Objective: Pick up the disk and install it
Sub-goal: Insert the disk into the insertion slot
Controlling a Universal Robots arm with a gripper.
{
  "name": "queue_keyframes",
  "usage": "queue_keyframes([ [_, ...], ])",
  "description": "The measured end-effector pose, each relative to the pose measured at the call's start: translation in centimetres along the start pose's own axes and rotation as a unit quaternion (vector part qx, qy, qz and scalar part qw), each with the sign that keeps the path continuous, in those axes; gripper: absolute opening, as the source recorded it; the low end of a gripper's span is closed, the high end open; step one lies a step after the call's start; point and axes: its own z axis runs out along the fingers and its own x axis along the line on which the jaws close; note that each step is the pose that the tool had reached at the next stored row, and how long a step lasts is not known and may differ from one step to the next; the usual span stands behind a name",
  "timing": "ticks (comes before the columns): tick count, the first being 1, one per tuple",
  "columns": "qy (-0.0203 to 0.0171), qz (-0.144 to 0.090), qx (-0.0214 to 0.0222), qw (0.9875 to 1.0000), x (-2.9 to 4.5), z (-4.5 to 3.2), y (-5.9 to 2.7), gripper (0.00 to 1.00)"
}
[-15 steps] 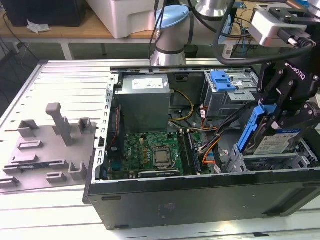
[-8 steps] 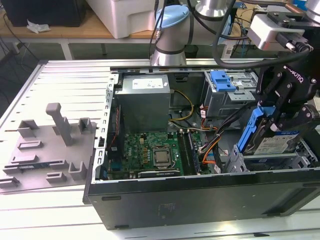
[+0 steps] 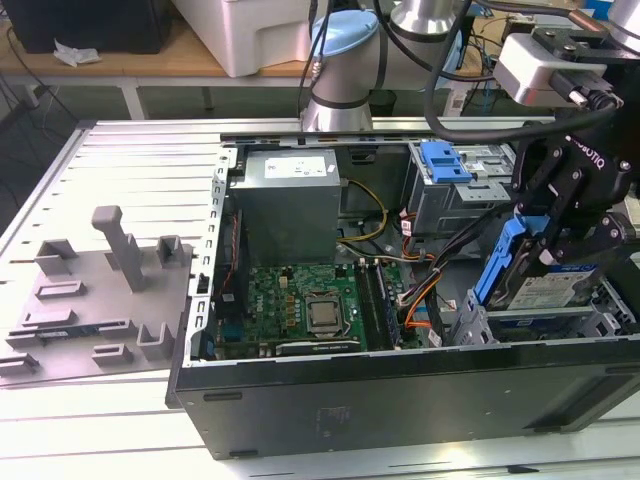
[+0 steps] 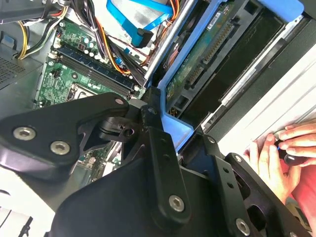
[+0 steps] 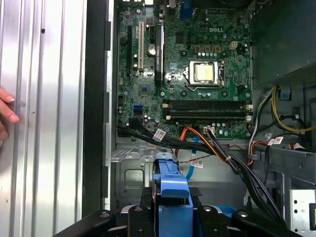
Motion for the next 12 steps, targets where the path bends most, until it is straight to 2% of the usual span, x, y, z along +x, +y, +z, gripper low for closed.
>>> queue_keyframes([
  [5,-0.0001,0.0,0.0,1.0,0.0,0.01,0.0,0.38],
  [6,-0.0001,0.0,0.0,1.0,0.0,0.02,0.0,0.44],
  [12,0.0,0.0,0.0,1.0,0.0,0.03,-0.01,0.44],
])
